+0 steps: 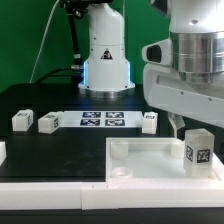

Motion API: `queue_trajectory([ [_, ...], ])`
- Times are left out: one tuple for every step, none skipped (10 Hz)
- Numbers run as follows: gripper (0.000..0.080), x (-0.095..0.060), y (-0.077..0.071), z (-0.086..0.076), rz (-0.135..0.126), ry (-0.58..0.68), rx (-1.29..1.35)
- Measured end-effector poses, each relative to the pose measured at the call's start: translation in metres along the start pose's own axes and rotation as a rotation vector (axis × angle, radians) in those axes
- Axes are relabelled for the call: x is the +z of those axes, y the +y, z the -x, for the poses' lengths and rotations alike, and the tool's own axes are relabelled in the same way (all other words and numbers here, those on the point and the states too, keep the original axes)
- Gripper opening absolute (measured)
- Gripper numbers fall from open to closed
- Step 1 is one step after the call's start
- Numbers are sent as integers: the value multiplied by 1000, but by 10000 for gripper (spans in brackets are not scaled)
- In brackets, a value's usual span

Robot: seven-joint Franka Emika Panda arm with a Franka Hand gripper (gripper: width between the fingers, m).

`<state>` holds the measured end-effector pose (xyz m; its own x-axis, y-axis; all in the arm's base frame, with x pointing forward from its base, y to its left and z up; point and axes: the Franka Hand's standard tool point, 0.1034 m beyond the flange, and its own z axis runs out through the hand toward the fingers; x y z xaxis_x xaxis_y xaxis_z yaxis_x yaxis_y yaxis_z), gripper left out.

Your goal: Assemble one leg

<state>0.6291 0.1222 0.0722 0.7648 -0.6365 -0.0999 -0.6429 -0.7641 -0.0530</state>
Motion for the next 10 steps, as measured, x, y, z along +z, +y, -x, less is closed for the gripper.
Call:
queue_trajectory([
  [648,0,0,0,3,2,-116],
  [649,0,0,0,5,4,-245],
  [649,0,0,0,5,4,-335],
  [649,0,0,0,6,5,-416],
  [649,0,0,0,8,6,-513],
  [649,0,1,-1,8,6,-582],
  [649,0,2,-3,8,6,-653],
  [649,0,2,-3,8,5,-651],
  [528,0,2,-3,8,5,-649],
  [528,0,2,-3,8,5,-649],
])
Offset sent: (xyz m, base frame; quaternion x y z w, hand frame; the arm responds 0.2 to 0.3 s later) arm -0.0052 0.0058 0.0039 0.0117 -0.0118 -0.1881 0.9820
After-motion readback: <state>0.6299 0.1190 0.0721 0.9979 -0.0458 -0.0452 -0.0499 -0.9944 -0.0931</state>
